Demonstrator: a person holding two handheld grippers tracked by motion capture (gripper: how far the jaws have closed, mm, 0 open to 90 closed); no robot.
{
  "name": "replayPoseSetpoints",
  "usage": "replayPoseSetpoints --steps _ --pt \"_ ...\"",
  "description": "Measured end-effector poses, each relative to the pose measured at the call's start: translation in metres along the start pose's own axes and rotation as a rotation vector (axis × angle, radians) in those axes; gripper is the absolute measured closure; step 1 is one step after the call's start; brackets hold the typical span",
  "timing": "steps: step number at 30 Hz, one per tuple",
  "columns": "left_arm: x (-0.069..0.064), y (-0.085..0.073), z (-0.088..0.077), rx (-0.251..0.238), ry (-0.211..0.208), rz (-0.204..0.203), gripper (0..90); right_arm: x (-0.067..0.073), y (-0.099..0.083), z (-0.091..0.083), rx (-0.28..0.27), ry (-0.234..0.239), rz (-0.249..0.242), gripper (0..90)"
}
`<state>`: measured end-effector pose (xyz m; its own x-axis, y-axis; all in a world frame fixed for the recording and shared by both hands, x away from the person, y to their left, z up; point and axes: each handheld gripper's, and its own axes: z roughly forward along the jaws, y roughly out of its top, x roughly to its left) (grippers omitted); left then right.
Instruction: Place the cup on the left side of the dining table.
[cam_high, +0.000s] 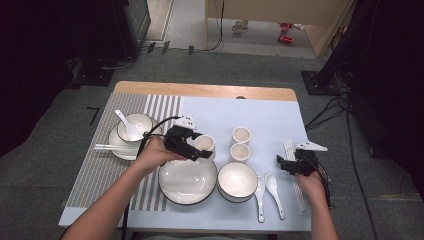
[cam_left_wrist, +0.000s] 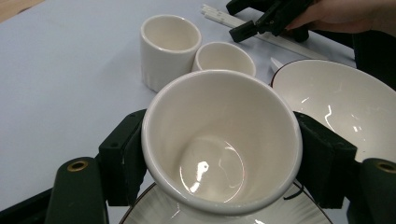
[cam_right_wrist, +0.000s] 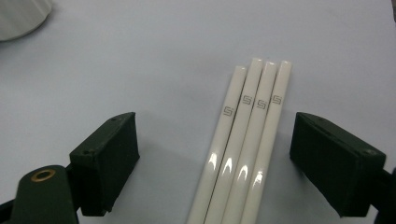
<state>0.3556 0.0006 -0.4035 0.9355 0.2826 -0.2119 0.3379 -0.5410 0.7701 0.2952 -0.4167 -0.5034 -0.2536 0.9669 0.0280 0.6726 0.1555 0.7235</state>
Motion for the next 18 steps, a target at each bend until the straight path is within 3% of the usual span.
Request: replayPoseSetpoints --steps 18 --pt "-0.008 -0.005 -0.013 -0.006 0.000 -0.003 27.8 0.000 0.000 0.000 0.000 0.000 0.000 15.0"
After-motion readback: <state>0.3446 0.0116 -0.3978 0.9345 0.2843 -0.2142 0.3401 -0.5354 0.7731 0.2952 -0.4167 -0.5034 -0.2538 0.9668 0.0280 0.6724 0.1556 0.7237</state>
